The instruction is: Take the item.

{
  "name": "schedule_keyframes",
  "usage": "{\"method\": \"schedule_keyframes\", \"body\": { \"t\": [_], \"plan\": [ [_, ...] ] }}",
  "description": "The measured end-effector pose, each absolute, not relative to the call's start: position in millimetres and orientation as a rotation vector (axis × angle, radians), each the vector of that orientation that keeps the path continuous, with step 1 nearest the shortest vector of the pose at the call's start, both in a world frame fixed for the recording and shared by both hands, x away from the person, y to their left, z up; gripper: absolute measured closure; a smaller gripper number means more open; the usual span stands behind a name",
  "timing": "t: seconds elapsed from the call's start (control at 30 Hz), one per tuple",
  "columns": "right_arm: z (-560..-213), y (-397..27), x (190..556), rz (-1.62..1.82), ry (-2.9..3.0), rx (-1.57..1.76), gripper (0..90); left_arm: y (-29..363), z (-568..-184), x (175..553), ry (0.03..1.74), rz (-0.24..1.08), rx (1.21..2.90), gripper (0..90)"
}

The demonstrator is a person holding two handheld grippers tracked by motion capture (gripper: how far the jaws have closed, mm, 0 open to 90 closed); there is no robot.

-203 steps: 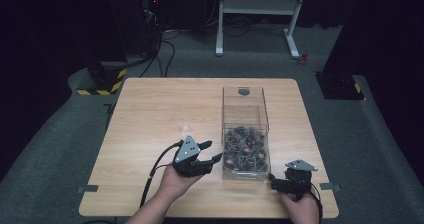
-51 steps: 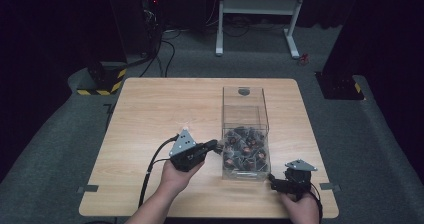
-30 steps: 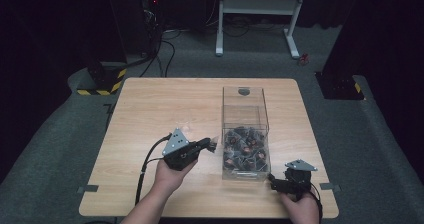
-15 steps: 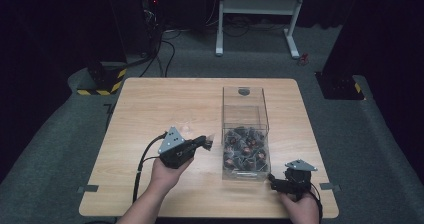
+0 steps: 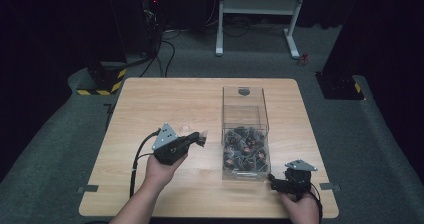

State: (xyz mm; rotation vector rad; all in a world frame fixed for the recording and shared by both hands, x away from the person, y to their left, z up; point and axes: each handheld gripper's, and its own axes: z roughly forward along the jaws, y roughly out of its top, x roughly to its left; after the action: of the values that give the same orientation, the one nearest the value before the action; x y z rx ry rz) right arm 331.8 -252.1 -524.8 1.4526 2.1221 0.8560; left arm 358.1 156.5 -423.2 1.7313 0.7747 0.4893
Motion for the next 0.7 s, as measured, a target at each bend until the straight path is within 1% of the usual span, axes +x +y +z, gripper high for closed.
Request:
{"method": "schedule_keyframes", "body": {
  "t": [0.7],
  "plan": [
    [-524.8,-252.1,331.8,0.856,2.122,1.452,7.6,181.0,-415.8,373.3,0.821,0.537,1.708,90.0]
  ]
}}
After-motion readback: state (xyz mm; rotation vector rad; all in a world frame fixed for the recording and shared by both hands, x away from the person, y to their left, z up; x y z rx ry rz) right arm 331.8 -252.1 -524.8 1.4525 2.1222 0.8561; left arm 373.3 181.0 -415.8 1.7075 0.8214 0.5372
